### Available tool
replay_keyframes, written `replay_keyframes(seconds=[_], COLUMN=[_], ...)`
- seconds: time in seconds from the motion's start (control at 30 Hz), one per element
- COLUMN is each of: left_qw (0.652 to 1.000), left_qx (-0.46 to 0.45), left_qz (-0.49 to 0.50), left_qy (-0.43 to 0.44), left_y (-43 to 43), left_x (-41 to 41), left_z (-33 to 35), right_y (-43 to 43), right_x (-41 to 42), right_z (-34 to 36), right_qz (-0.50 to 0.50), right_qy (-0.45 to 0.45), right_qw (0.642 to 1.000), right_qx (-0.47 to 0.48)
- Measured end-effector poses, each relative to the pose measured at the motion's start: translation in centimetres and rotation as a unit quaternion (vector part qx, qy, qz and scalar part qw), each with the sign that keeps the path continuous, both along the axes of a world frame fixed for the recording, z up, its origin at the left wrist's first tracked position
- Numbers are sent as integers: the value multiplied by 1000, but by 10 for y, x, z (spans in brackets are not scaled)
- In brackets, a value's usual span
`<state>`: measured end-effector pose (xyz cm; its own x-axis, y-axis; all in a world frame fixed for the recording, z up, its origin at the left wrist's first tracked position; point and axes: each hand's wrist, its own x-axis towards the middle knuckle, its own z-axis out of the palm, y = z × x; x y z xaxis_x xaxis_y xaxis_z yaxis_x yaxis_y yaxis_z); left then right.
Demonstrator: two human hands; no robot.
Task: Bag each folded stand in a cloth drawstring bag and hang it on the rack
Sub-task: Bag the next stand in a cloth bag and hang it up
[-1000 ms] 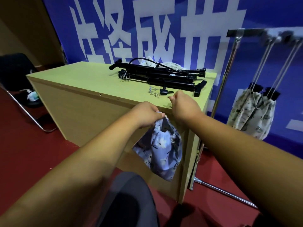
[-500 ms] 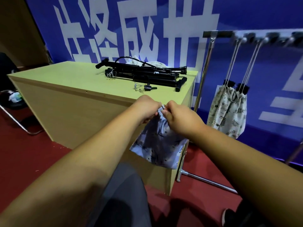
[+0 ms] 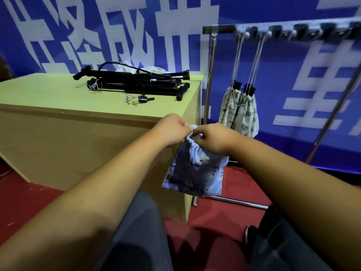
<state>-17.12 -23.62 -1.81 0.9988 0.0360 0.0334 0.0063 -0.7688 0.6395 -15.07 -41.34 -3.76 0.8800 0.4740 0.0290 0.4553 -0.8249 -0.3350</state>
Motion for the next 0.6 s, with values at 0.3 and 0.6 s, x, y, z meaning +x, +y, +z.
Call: replay_keyframes(seconds=[0.3,0.6], left_qw=[997,992], left_qx=[67,93], left_qz=[-36,-81], left_qy=[1,31], left_y=[-51,-79], left_x=[24,61], left_z=[-25,-82], right_y=[-52,-93], right_x=[11,37], right_z=[-22,-93], right_qz=[-88,-248], right_qy=[50,50], right_qw=[989,967], right_qx=[-104,-17])
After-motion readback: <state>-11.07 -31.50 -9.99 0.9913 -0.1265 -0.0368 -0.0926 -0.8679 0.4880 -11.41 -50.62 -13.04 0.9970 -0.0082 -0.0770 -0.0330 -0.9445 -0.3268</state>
